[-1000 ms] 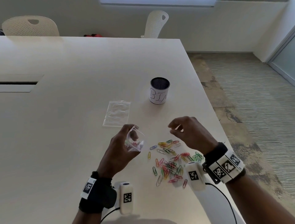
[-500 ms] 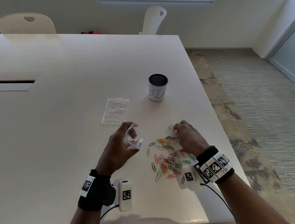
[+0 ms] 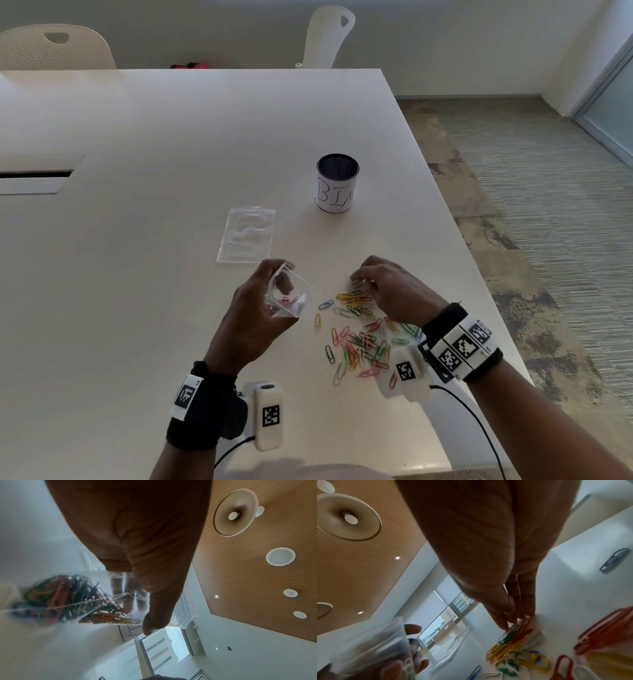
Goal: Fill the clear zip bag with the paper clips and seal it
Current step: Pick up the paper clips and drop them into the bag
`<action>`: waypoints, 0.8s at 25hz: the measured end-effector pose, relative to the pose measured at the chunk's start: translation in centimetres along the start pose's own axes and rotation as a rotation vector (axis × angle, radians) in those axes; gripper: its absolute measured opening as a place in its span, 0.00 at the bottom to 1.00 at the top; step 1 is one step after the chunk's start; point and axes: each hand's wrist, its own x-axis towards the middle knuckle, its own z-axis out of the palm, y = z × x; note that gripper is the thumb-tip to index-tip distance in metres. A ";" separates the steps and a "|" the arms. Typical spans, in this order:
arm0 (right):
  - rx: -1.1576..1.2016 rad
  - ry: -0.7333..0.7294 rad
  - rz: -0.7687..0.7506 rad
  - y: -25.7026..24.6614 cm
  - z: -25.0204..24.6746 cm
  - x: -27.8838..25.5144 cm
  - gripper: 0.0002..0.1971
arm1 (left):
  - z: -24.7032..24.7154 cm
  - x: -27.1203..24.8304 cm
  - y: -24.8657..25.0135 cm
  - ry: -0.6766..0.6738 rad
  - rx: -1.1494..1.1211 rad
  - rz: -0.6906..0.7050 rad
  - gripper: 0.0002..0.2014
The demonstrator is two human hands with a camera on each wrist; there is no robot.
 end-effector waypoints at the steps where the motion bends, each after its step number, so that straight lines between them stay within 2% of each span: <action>1: 0.020 -0.023 -0.014 -0.3 -0.1 -0.4 0.16 | 0.0 0.0 0.0 0.000 0.000 -0.002 0.28; 3: 0.031 -0.054 -0.031 -0.9 -0.3 -1.2 0.18 | 0.0 0.0 0.0 -0.002 0.004 -0.004 0.28; 6: -0.101 -0.048 -0.011 -1.4 -0.4 -2.0 0.36 | 0.1 0.1 0.1 -0.001 -0.001 0.001 0.28; 8: -0.158 -0.043 0.009 -1.9 0.4 -2.3 0.40 | 0.1 0.1 0.1 -0.003 0.002 0.002 0.29; 13: -0.109 0.082 0.006 -3.2 2.5 -2.0 0.24 | 0.0 0.1 -0.1 0.000 0.004 0.007 0.29; 17: -0.140 0.102 -0.050 -4.0 3.3 -1.9 0.11 | -0.1 0.2 -0.1 0.000 0.000 0.008 0.29; 20: -0.172 0.110 -0.101 -4.6 3.3 -2.1 0.10 | -0.2 0.2 -0.1 0.004 -0.001 0.017 0.30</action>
